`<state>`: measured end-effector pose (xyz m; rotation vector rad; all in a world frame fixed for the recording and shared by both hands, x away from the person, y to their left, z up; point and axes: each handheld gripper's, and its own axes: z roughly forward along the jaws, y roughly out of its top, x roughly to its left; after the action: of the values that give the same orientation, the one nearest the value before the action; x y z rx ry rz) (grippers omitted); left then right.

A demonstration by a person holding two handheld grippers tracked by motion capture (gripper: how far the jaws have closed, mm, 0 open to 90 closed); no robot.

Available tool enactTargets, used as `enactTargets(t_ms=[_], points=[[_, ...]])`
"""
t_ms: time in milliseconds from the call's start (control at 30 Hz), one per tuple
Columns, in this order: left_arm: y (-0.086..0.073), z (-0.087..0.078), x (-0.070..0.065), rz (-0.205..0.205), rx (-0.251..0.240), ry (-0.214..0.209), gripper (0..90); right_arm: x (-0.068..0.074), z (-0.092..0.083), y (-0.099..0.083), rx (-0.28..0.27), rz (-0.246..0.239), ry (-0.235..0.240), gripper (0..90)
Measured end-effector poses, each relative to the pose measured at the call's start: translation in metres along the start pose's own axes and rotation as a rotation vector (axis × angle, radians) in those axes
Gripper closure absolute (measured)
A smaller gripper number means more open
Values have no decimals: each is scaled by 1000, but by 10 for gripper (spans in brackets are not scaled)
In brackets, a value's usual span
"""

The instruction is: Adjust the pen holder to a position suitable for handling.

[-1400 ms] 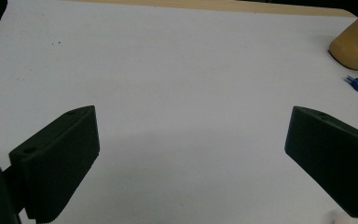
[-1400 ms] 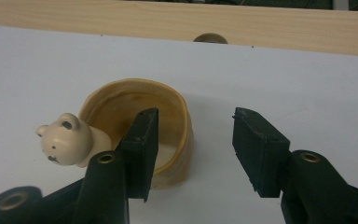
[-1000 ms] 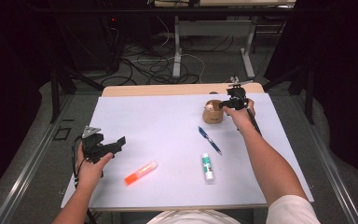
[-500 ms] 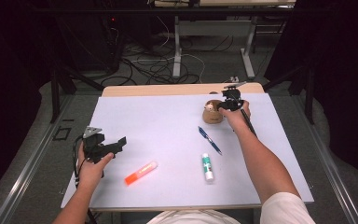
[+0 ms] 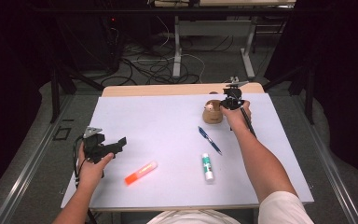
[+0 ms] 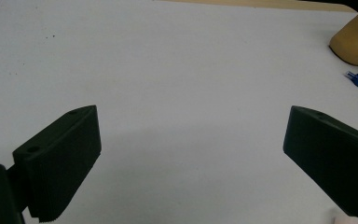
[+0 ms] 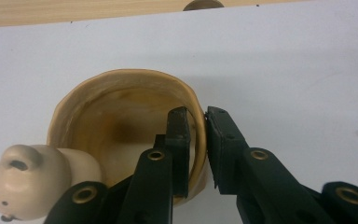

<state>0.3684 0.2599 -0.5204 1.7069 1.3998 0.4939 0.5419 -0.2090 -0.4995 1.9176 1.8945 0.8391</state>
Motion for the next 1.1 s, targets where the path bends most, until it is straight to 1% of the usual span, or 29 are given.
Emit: enactTargets(t_ms=[33,100,200,333,533,600,633,700,833,933,967,1067,1100], points=[[0,0,0,-2,1,1,41,0,-1,1,6,2,-3,799],[0,-1,0,-5,-2,1,41,-1,-3,2,19,19,6,807],[0,-1,0,-5,-3,1,41,-1,-4,4,35,28,0,812],[0,0,0,-6,1,-1,41,2,-4,4,37,20,-17,815],[-1,1,1,-6,-6,1,41,3,-6,5,43,7,-19,817],[0,0,0,-4,1,0,41,3,-6,5,45,4,-20,818],[0,0,0,-4,0,0,41,3,-6,5,44,15,-20,818],[0,0,0,-3,0,0,41,3,-7,5,47,17,-17,819],[0,1,0,-2,2,-1,41,5,-9,6,54,13,-20,820],[0,1,0,0,3,-2,41,5,-9,5,49,9,-25,820],[0,1,0,3,4,-2,42,6,-9,5,49,17,-27,820],[0,1,0,1,7,1,41,6,-11,5,55,20,-26,820],[0,1,0,1,8,1,42,7,-12,5,46,24,-30,820]])
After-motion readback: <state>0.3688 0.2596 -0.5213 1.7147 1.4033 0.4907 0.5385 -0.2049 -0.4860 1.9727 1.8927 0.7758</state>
